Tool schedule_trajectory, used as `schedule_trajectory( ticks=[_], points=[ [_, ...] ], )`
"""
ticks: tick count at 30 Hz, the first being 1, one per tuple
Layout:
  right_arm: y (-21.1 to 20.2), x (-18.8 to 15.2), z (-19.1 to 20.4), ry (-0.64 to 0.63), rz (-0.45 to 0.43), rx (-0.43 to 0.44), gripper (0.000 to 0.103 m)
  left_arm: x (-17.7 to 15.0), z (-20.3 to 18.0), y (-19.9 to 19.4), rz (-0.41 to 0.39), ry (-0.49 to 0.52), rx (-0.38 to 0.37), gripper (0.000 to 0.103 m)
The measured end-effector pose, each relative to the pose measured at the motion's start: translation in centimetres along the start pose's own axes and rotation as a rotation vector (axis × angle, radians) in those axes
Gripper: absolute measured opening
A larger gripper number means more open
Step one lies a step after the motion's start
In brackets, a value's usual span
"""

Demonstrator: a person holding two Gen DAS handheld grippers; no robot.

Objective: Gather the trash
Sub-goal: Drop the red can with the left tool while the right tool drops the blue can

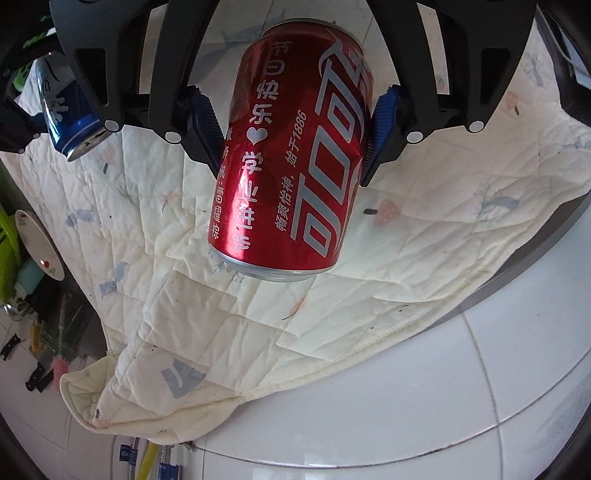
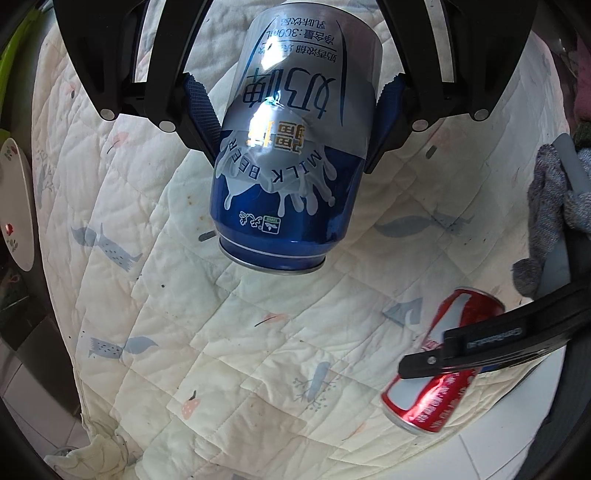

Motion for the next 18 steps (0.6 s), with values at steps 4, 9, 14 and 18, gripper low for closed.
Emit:
schedule_trajectory(
  ticks=[4,9,14,18],
  points=[
    [-0.5,-0.9,0.7,-0.028,-0.017,0.007,0.069,-1.4,1.7,-2.5,-0.01,-0.036,0.021,0.067],
    [-2.0,-2.1,1.7,-0.075,-0.045,0.028,0.069,-3.9,3.0,-6.2,-0.02,-0.084,0.034,0.067],
    [-3.9,-3.6,3.4,-0.128,-0.074,0.034,0.069,-6.4,3.1,-9.3,-0.029,-0.129,0.032,0.067],
    [-5.9,-5.1,4.4,-0.159,-0.101,0.051,0.069,-8.4,2.6,-11.7,-0.044,-0.166,0.031,0.067]
  ],
)
Point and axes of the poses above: each gripper's, at about its wrist camera, not at the fingertips, and y roughly the way its jaws point, z to its left, x to its top, the point moved 8 cm from there along y, roughly the way its jaws point, and after that the axes turned 1 degree about x, right-handed, at the moved point
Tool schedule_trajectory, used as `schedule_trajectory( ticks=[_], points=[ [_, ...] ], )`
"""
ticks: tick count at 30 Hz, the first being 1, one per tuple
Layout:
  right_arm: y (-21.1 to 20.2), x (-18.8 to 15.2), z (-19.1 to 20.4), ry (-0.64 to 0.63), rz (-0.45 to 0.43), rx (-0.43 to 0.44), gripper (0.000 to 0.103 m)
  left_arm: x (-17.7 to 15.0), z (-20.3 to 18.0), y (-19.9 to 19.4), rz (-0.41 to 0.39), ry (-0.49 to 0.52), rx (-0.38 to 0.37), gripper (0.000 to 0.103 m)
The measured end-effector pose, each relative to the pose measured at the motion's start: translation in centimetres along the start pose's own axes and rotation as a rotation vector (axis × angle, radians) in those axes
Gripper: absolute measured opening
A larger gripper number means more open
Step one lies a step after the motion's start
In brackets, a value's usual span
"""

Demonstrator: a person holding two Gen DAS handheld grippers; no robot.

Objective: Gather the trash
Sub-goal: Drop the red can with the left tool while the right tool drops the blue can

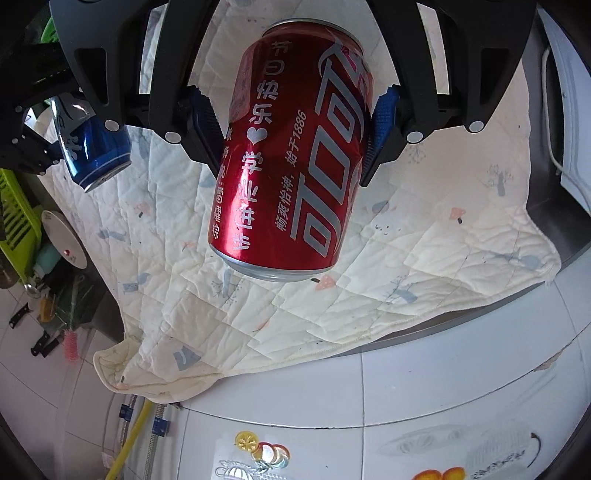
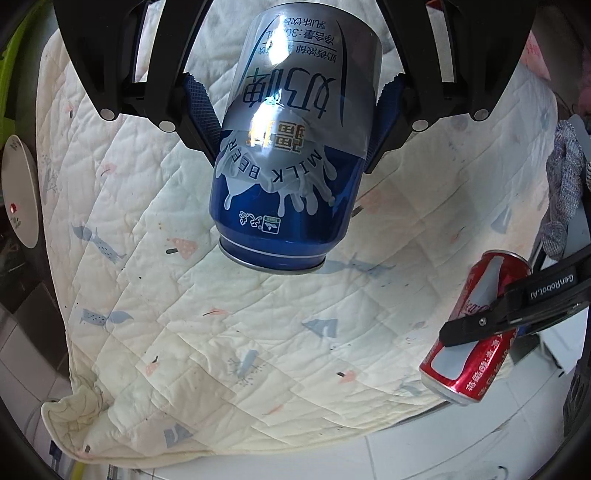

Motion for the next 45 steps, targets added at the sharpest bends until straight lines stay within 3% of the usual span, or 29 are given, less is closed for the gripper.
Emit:
schedule_trajectory(
  ticks=[12,21,29,33,37,45],
  points=[
    [-7.1,-7.4,0.8,-0.084,-0.051,0.014,0.069,-6.5,-5.5,-8.5,-0.047,0.012,-0.031,0.067],
    [-10.7,-16.4,-2.9,-0.057,-0.017,-0.034,0.07,-11.5,-12.2,-12.5,-0.051,0.035,-0.128,0.067],
    [-10.2,-25.7,-7.5,0.008,0.088,-0.102,0.07,-15.6,-17.9,-13.3,-0.013,0.09,-0.197,0.067],
    [-9.9,-28.8,-9.1,0.049,0.118,-0.117,0.071,-17.0,-20.1,-13.1,0.013,0.106,-0.229,0.067],
    [-10.4,-30.6,-10.3,0.095,0.111,-0.114,0.079,-18.2,-22.4,-12.8,0.041,0.12,-0.26,0.067],
    [-12.8,-32.0,-11.8,0.135,0.053,-0.141,0.08,-20.1,-26.1,-12.1,0.092,0.135,-0.313,0.067]
  ],
)
Point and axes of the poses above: each gripper's, at about its wrist camera, not at the fingertips, and y roughly the way its jaws point, z to its left, x to its top, the point moved 8 cm from there along y, roughly the way its jaws point, and after that the axes turned 1 degree about x, right-handed, at the moved point
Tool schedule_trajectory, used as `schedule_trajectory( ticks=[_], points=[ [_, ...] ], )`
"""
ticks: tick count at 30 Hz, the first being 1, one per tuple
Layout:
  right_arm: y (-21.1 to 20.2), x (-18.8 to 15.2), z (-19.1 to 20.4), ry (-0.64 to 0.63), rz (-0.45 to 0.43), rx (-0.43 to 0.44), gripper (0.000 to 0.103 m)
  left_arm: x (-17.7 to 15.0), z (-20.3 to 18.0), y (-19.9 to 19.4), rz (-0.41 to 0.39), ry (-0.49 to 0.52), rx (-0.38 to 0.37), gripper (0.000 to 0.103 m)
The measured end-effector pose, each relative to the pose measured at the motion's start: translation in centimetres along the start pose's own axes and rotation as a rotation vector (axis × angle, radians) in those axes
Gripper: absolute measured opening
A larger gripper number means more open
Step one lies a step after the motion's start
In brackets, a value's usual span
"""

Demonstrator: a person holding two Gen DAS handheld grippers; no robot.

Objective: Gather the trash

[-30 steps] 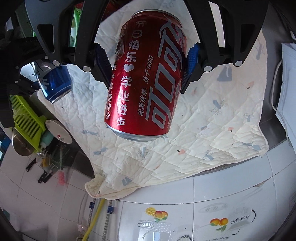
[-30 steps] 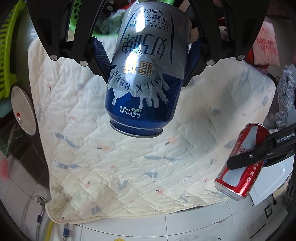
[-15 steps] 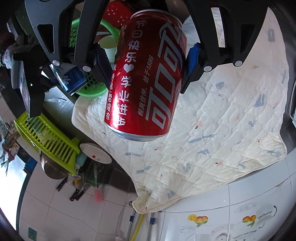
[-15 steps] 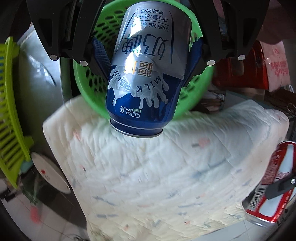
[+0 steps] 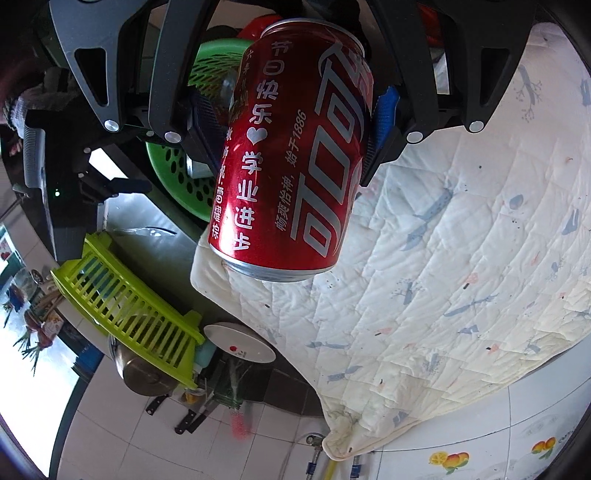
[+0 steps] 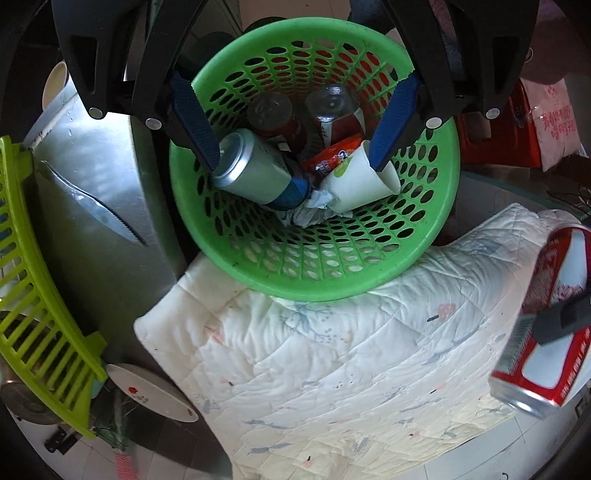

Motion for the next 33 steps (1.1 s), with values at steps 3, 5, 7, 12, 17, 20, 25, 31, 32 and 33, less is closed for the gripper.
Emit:
schedule_trajectory(
  ticks=[3,5,7,12,17,20,25,31,32,33],
  points=[
    [-1.2,0.4,-0.9,0.002,-0.034,-0.027,0.08,-0.8,-1.3,1.1,0.029,0.004,-0.016,0.067],
    [-2.0,0.6,-1.6,0.011,-0.054,-0.036,0.08,-1.2,-1.9,1.8,0.05,0.006,-0.026,0.067],
    [-2.9,0.6,-2.1,0.027,-0.074,-0.035,0.08,-1.5,-2.6,2.4,0.062,0.008,-0.031,0.067],
    [-4.6,0.2,-3.3,0.066,-0.116,-0.038,0.08,-1.8,-4.5,3.7,0.093,0.005,-0.082,0.069],
    [-5.7,-0.5,-4.2,0.093,-0.135,-0.045,0.08,-2.1,-6.2,4.3,0.107,0.008,-0.114,0.077],
    [-6.1,-1.0,-4.7,0.104,-0.142,-0.046,0.08,-2.2,-6.6,4.0,0.1,0.019,-0.116,0.082],
    [-6.5,-1.4,-4.7,0.135,-0.157,-0.018,0.08,-2.0,-5.8,3.1,0.081,0.011,-0.083,0.085],
    [-6.9,-0.7,-3.4,0.133,-0.185,0.008,0.081,-1.2,-3.2,0.9,0.027,-0.011,-0.007,0.091],
    [-6.9,-0.5,-3.2,0.138,-0.193,0.014,0.081,-1.1,-2.7,0.5,0.02,-0.019,0.001,0.092],
    [-7.0,-0.3,-3.0,0.141,-0.198,0.022,0.081,-0.9,-2.1,0.1,0.011,-0.028,0.016,0.092]
  ],
)
Point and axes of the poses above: each gripper's, at about its wrist camera, not at the fingertips, and y roughly the way its jaws point, z to its left, x to its top, the point moved 8 cm from there along y, roughly the way its jaws point, and after that the axes turned 1 degree about x, right-handed, at the moved point
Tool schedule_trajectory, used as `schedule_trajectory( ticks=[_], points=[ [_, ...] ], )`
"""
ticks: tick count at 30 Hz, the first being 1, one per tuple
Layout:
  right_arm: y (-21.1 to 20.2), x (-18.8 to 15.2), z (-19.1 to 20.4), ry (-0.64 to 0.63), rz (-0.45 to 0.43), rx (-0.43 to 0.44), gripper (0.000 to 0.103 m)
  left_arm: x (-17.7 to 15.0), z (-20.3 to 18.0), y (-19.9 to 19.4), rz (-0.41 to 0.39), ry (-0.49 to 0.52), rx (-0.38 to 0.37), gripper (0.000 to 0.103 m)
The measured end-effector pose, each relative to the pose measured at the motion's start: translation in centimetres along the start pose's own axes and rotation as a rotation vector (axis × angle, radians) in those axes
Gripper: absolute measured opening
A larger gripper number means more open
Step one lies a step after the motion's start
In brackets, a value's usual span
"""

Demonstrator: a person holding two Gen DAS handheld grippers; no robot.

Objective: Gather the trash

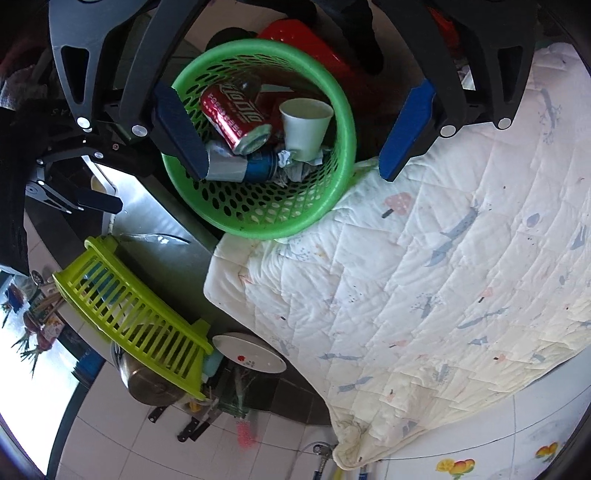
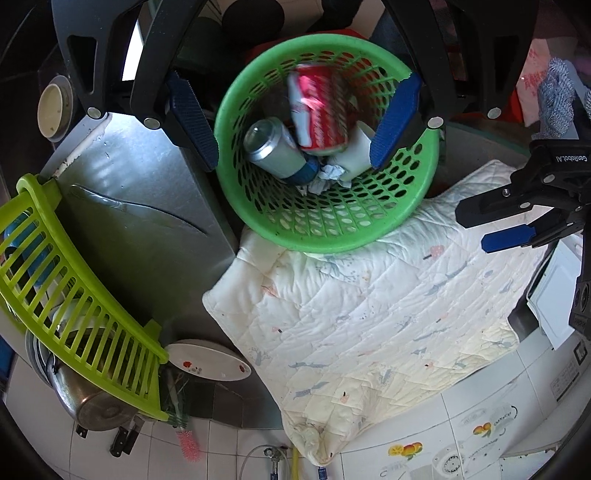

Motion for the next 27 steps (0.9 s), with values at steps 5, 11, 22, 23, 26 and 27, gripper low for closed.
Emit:
schedule_trajectory(
  ticks=[5,11,22,23,26,27],
  points=[
    [-0.1,1.0,1.1,0.006,-0.025,0.024,0.083,0.7,2.5,-2.1,-0.052,-0.039,0.061,0.095],
    [-0.8,2.3,2.4,0.011,-0.065,0.041,0.086,1.7,4.3,-4.8,-0.126,-0.053,0.15,0.097],
    [-2.6,3.9,4.4,0.004,-0.135,0.049,0.091,2.2,6.2,-9.4,-0.249,-0.072,0.291,0.097],
    [-2.8,4.1,4.6,0.001,-0.141,0.052,0.091,2.2,6.3,-9.8,-0.258,-0.07,0.301,0.097],
    [-3.3,4.4,5.0,-0.007,-0.159,0.05,0.091,2.2,6.4,-10.7,-0.284,-0.068,0.338,0.097],
    [-3.5,4.5,5.2,-0.013,-0.166,0.051,0.091,2.2,6.4,-10.9,-0.29,-0.071,0.345,0.097]
  ],
)
Point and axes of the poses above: each gripper's, at about its wrist camera, not at the fingertips, and y roughly the way its jaws point, z to its left, x to its top, the point moved 8 cm from there along y, roughly the way its jaws point, and after that the axes turned 1 degree about x, right-handed, at the moved point
